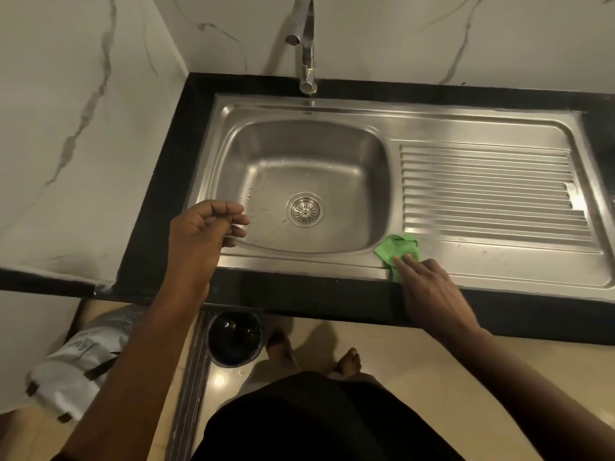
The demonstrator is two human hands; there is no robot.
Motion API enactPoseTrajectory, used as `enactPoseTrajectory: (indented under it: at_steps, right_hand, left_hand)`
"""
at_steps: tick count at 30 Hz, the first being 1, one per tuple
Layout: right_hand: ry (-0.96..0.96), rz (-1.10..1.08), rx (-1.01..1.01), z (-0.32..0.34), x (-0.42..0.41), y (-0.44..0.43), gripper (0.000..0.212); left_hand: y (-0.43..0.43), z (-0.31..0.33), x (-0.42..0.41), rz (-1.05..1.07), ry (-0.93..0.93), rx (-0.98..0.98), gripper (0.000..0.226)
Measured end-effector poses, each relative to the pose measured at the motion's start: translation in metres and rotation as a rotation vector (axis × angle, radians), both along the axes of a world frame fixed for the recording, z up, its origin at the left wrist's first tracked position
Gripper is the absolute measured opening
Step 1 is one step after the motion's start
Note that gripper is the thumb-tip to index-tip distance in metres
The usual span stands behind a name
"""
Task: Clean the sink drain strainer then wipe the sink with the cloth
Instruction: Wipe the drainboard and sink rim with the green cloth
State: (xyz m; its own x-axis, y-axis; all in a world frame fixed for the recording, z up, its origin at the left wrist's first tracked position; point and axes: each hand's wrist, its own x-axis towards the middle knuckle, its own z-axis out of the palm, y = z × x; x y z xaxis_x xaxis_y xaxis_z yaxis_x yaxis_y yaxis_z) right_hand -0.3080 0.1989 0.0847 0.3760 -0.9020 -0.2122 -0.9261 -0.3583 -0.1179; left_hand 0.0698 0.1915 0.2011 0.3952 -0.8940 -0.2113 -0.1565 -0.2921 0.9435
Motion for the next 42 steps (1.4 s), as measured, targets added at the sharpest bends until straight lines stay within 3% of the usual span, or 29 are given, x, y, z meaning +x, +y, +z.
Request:
enactPoseTrajectory:
  at_steps: [5, 9, 13, 17, 26, 33, 38, 42]
  right_hand:
    - [-0.140, -0.065, -0.034, -0.008, 0.068, 0.007, 0.055]
    - [-0.414, 0.129, -0.023, -0.011, 0.171, 0.027, 0.054]
    - [-0.393, 0.248, 0.074, -0.011, 0.212, 0.038, 0.061]
    - [-0.410, 0.249, -0.044, -0.018, 0.146, 0.040, 0.056]
    - [-0.172, -0.483, -0.182, -0.009, -0.115, 0.061, 0.079]
    - [-0.088, -0.800, -0.205, -0.002, -0.243, 0.038, 0.064]
    - [-0.176, -1.064, -0.139, 0.003, -0.241, 0.004, 0.038]
    - [-0.249, -0.860, -0.178, -0.004, -0.157, 0.006, 0.032]
  left_hand:
    - [-0.003, -0.010, -0.001, -0.084, 0.033, 0.004, 0.032]
    - [-0.010, -0.011, -0.010, -0.150, 0.056, -0.004, 0.031]
    - [-0.020, -0.008, -0.026, -0.205, 0.075, -0.037, 0.032]
    - [-0.024, -0.012, -0.050, -0.275, 0.094, -0.033, 0.034]
    - [-0.014, -0.017, -0.140, -0.399, 0.114, 0.010, 0.034]
    - [-0.004, -0.014, -0.182, -0.448, 0.099, 0.003, 0.036]
    - [0.002, -0.013, -0.194, -0.446, 0.083, -0.016, 0.034]
    - [0.007, -0.011, -0.202, -0.432, 0.079, -0.005, 0.032]
